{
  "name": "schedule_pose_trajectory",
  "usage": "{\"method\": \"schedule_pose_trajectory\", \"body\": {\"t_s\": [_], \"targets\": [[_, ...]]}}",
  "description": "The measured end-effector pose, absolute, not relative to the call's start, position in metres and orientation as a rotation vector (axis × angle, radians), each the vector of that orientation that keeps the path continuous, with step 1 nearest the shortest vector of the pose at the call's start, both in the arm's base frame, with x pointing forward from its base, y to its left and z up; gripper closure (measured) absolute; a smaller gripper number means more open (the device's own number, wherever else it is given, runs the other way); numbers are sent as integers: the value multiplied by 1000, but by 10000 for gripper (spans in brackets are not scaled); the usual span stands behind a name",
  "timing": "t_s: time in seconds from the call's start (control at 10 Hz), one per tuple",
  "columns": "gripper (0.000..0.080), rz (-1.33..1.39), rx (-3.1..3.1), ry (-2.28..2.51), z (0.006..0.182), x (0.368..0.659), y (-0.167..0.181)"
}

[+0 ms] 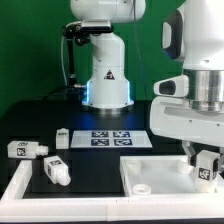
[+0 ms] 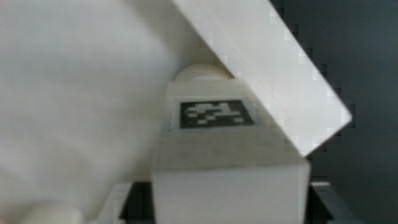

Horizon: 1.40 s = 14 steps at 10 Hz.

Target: Assemble one leg

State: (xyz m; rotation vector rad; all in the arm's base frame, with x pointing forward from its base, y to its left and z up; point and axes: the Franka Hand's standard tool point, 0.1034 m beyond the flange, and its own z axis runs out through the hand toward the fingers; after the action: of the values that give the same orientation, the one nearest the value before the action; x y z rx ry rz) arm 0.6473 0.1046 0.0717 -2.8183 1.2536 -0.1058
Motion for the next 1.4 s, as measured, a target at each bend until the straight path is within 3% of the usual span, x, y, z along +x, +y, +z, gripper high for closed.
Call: {"method": "schedule_pose_trajectory", "body": {"t_s": [0.4,1.4], "targets": [[512,-10,-2352,1941,71,644,101],[512,58,-1624,2501,71,637,99]]}}
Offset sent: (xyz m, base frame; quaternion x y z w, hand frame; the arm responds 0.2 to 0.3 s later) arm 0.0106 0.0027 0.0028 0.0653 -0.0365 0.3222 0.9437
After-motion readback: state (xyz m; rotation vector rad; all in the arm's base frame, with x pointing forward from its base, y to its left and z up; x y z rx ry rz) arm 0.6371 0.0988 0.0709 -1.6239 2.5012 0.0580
